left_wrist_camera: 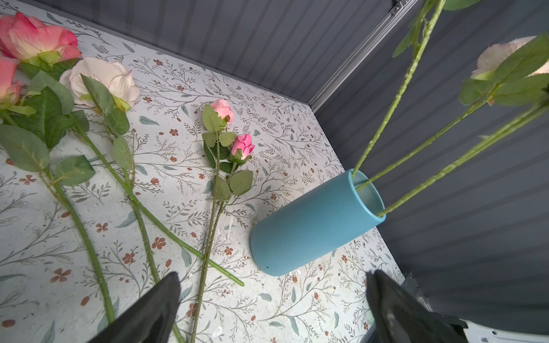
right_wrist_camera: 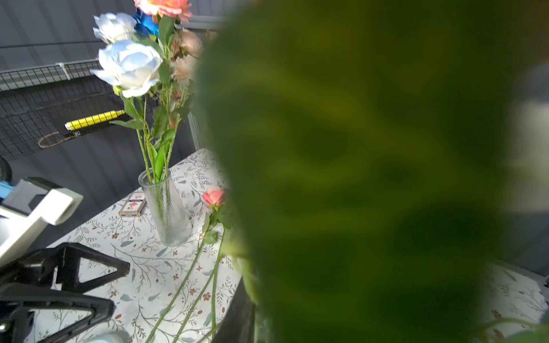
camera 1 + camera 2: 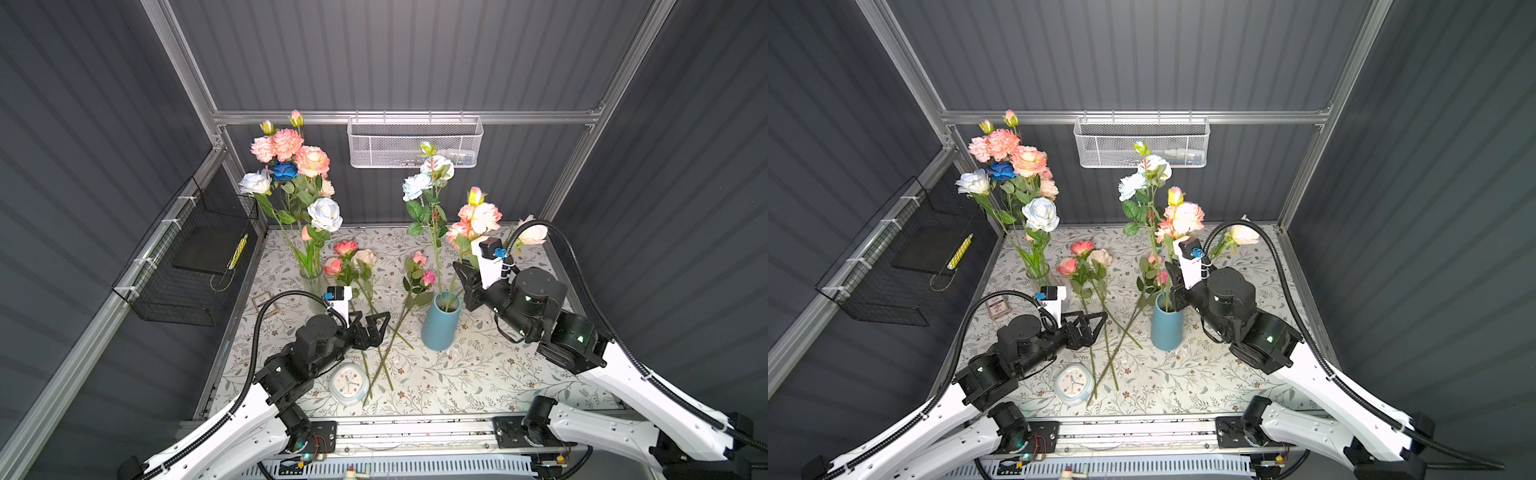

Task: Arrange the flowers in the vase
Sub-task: 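Open and withdraw the right gripper while the left lowers to the stems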

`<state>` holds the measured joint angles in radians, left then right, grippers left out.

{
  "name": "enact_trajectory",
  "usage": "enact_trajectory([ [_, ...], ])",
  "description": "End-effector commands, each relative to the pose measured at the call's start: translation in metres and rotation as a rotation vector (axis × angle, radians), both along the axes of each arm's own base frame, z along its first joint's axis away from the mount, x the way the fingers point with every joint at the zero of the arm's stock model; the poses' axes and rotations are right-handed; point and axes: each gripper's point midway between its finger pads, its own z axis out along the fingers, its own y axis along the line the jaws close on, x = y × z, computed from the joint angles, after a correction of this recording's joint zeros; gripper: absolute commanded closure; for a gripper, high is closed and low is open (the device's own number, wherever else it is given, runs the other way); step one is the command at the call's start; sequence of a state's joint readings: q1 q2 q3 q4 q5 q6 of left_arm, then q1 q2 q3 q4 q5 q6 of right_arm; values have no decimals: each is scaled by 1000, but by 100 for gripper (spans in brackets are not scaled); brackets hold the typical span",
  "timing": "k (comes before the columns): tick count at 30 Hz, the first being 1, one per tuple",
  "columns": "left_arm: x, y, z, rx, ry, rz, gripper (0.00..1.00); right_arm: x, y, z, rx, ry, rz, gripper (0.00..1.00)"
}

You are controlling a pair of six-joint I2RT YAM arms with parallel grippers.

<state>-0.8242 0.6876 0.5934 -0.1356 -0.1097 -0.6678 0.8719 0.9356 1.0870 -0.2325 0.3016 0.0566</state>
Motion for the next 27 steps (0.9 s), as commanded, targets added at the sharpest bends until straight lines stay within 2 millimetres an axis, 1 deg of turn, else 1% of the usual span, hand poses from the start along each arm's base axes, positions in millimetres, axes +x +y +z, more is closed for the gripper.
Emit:
enact_trajectory([
  [1,1,1,0,0,7,13,0,-8,-5,8,122,21,9,76],
  [5,3,0,-2,7,12,15,0,-19,-13,2,181,48,16,55],
  [8,4,-1,-5,15,19,18,0,-28,-19,2,225,60,31,47],
  [11,6,-2,-10,27,33,21,0,-39,-25,3,269,73,54,42],
  [15,14,-4,-18,68,66,50,1,-54,-35,5,341,74,86,41],
  [18,24,-9,-34,156,120,69,8,-62,-42,3,382,76,94,41],
  [20,32,-16,-49,211,162,73,18,-65,-46,1,393,79,96,42],
  [23,45,-23,-69,282,212,92,31,-67,-49,-2,391,84,92,43],
  [27,67,-26,-96,341,291,123,45,-70,-52,-4,391,86,96,44],
])
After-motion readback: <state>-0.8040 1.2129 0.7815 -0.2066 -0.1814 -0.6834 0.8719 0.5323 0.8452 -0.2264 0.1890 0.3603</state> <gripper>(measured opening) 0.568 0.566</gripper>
